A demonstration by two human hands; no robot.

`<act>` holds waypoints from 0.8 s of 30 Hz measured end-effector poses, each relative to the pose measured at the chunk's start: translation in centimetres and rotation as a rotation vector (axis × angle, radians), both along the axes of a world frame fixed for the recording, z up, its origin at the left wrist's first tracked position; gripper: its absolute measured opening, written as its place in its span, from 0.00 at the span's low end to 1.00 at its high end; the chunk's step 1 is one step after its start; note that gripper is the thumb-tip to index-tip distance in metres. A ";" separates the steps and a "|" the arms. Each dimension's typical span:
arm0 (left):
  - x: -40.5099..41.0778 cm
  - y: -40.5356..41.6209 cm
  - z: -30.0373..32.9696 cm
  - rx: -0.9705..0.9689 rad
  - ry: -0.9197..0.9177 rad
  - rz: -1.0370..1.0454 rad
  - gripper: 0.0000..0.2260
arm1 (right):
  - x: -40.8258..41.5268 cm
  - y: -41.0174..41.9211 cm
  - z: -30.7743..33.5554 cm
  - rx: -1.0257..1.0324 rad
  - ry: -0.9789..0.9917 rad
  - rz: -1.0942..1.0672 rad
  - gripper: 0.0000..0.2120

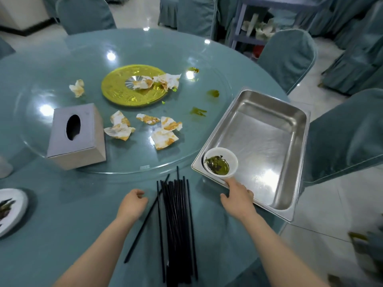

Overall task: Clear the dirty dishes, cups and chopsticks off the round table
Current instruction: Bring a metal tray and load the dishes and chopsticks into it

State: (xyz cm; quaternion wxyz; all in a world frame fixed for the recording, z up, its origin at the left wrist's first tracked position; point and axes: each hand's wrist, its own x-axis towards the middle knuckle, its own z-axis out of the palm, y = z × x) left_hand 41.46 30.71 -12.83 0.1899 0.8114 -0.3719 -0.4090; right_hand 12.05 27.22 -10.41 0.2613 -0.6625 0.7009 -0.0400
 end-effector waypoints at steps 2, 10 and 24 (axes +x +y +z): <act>0.0 0.4 0.0 0.062 -0.027 -0.033 0.16 | 0.3 1.3 0.1 -0.091 -0.138 -0.021 0.21; -2.5 3.0 0.2 0.140 0.246 -0.045 0.12 | 4.3 7.8 -1.8 -0.280 -0.100 0.121 0.21; 2.8 8.9 -1.5 -0.014 0.371 0.077 0.14 | 14.8 10.4 -4.5 0.107 0.182 0.065 0.47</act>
